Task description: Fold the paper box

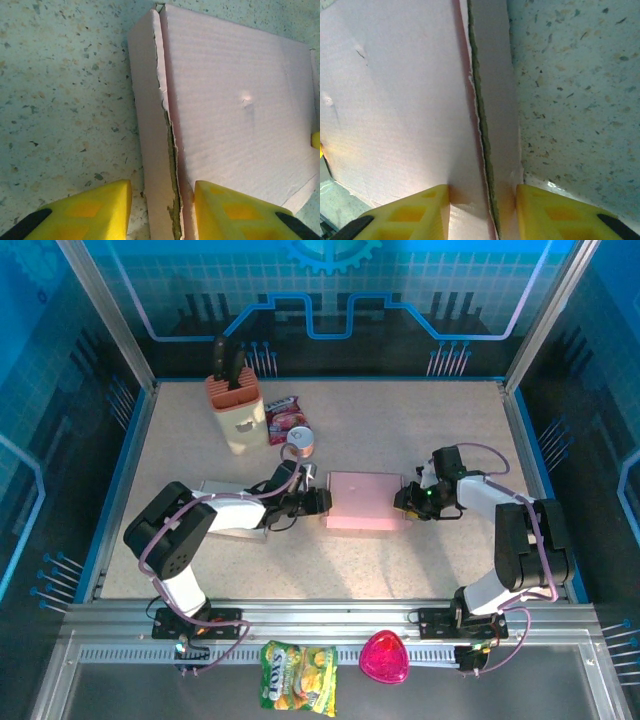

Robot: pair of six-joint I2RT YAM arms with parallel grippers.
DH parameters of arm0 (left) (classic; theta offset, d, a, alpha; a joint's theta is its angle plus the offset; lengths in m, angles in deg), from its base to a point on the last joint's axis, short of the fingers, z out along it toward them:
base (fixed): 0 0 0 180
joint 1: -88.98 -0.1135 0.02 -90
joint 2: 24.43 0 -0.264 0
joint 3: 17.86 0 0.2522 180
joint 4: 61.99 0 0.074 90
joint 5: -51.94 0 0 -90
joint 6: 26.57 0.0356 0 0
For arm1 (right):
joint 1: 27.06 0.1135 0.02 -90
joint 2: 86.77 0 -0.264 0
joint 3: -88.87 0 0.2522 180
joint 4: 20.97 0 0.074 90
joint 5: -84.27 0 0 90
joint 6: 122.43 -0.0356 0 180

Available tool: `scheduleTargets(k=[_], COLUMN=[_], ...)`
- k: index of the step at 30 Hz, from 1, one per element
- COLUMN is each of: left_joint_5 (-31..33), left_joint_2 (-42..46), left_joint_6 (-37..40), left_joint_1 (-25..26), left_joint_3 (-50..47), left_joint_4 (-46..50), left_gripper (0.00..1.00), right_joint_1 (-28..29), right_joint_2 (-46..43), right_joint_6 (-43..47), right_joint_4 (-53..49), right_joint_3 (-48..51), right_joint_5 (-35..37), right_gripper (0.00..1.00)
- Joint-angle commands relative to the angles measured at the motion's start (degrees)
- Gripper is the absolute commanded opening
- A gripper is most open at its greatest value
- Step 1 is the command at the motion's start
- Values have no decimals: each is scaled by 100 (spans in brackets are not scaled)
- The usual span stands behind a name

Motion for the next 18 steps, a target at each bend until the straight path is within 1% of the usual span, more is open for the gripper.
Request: scheduleTargets(k=[1,8,11,14,18], left_joint_5=[-133,5,-10,-68,-164], left_joint_2=[6,82,202,271,172], left_joint_6=[-118,-142,-161,-186,-174], left_joint_1=[28,120,125,130,131], left_joint_3=[-106,-153,-163,-106,27], left_joint_4=[-176,-139,-145,-95,-6], left_gripper=[38,38,44,47,47], right_joint_1=[31,86,51,-58,-130], right_joint_2=[-16,-269,-420,-667,-709], right_joint_6=[72,28,12,-33,-12], right_joint_4=[-87,-152,-145,41,151], right_joint_3=[111,203,232,318,216], right_joint_5=[40,143,317,265,20], right_gripper=[37,38,48,60,67])
